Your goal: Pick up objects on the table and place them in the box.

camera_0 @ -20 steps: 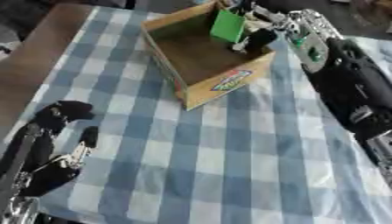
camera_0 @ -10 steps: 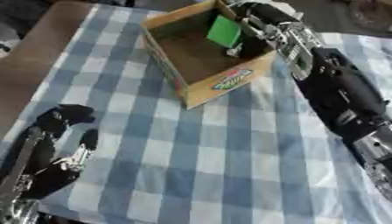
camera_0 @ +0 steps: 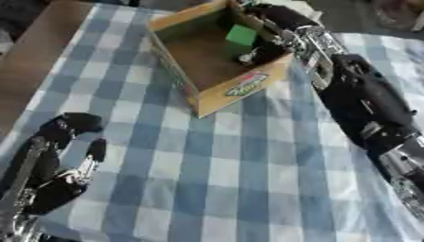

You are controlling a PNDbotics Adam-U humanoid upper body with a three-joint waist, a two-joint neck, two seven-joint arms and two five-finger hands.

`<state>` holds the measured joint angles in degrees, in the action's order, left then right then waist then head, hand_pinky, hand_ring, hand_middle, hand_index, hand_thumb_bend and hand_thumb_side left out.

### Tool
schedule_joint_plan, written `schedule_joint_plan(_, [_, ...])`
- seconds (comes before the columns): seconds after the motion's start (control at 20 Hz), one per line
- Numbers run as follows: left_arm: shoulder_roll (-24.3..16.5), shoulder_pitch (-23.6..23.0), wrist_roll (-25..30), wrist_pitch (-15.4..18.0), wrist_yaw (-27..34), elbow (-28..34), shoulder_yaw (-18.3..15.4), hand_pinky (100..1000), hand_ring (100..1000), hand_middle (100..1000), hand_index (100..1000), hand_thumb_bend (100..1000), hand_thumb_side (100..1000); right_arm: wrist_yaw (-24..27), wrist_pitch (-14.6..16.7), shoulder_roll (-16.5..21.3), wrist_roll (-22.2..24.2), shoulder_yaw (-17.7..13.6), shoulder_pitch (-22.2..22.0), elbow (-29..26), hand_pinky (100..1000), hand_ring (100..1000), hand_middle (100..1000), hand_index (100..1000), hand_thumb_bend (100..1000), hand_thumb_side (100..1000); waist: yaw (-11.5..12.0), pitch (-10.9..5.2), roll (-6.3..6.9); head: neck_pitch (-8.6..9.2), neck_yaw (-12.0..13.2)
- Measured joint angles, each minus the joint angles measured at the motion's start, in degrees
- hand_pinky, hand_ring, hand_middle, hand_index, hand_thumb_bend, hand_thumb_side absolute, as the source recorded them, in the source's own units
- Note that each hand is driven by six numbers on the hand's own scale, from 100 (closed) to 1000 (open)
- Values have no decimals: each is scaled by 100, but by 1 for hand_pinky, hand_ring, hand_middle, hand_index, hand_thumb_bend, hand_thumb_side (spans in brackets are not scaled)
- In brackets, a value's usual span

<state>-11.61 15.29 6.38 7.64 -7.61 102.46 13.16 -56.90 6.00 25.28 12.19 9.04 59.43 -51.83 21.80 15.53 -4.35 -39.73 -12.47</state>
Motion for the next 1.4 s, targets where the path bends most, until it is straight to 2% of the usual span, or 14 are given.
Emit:
schedule_joint_plan(0.15, [0,-9,-14,7,-3,0,-9,856,711,691,723,267,397,106,0,12,37,52,0,-201,996,920,935,1000,586,534,-69,0,3,0,20])
schedule_joint_plan(0.4, [-1,-44,-51,-1,-22,0,-65,856,712,691,723,263,399,396,-8,89,107,145,0,-628,980,913,925,1000,535,529,-271,-1,35,-1,69])
schedule_joint_plan(0.6, [-8,-82,-113,-2,-48,0,-136,857,712,692,723,262,397,950,-40,237,201,231,-55,-1128,961,905,917,1000,480,503,-554,-1,80,-1,162])
schedule_joint_plan(0.7, [-9,-106,-167,-6,-54,0,-193,857,712,692,724,261,398,1369,-53,380,270,298,-146,-1539,939,898,911,998,406,486,-757,-2,96,-1,254])
schedule_joint_plan(0.95, [-27,-197,-369,-28,-120,0,-394,858,713,695,727,259,395,2771,-151,841,546,418,-757,-3185,917,893,911,987,341,469,-1291,-6,187,-2,558])
schedule_joint_plan(1.15, [-57,-243,-544,-50,-176,0,-539,858,714,696,728,266,398,3651,-412,982,622,257,-1440,-4498,889,888,907,974,277,434,-1555,-21,257,-4,754])
schedule_joint_plan(1.4, [-59,-274,-694,-68,-200,4,-666,858,715,700,731,280,398,4355,-610,960,333,-65,-2278,-5408,856,878,900,960,204,433,-1776,-36,328,-9,943])
